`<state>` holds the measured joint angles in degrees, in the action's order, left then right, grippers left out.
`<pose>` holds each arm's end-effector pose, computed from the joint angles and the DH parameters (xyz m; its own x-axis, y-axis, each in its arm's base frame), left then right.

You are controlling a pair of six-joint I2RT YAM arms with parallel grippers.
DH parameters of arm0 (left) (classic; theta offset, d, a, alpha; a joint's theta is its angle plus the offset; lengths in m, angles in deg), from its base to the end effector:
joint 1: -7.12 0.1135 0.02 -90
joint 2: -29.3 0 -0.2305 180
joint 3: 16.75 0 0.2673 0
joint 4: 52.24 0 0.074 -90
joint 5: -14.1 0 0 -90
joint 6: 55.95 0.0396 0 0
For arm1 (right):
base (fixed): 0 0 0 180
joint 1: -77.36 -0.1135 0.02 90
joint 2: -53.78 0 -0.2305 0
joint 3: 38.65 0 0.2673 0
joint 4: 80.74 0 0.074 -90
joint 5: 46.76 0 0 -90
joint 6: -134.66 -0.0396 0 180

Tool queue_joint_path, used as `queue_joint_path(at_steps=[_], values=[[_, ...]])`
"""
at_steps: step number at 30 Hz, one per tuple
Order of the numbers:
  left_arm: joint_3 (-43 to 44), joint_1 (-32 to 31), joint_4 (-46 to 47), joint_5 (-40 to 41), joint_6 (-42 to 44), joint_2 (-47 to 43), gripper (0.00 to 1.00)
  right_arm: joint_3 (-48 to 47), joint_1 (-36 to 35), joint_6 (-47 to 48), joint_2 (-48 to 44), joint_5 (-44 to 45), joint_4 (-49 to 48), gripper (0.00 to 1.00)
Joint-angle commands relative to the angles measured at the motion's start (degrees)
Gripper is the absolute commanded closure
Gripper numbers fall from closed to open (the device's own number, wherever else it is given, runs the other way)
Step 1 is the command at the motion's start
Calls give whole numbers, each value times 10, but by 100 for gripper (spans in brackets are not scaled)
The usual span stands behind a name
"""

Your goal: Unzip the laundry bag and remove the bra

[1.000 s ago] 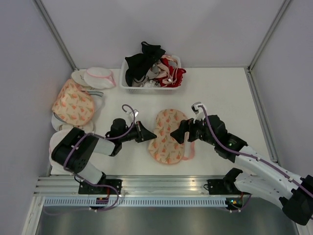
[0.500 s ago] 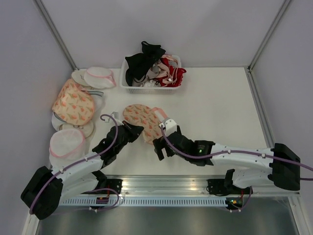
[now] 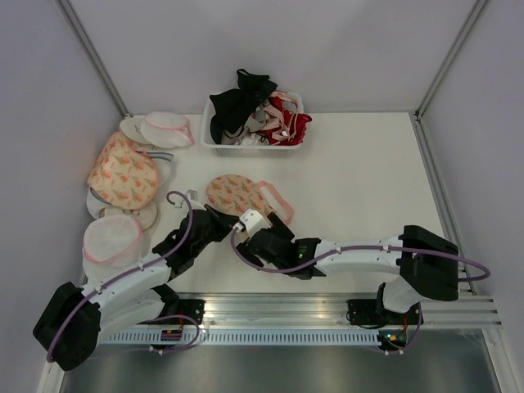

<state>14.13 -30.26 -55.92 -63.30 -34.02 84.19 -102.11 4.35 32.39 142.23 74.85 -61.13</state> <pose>0.1891 -0.1336 0.1410 -0.5451 -0.7228 -0.4247 -0.1786 0.5951 -0.7835 0.1171 0.3122 0.1554 -0.3504 -0.5274 -0.7740 -0.6457 0.7346 -0.2083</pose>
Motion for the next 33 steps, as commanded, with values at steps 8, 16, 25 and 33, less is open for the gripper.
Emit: queue_joint_path(at_steps=[8,16,25,33], values=[[19,-7,22,-97,-64,-33,98,-19,-4,50,45,40,-107,24],[-16,-7,-3,-107,-29,-85,59,34,-5,65,-26,26,-108,100],[-2,-7,-4,-223,-13,-33,0,83,-5,102,-157,-81,-36,99],[17,-7,80,-252,-34,13,0,102,-17,109,-199,-133,-4,99]])
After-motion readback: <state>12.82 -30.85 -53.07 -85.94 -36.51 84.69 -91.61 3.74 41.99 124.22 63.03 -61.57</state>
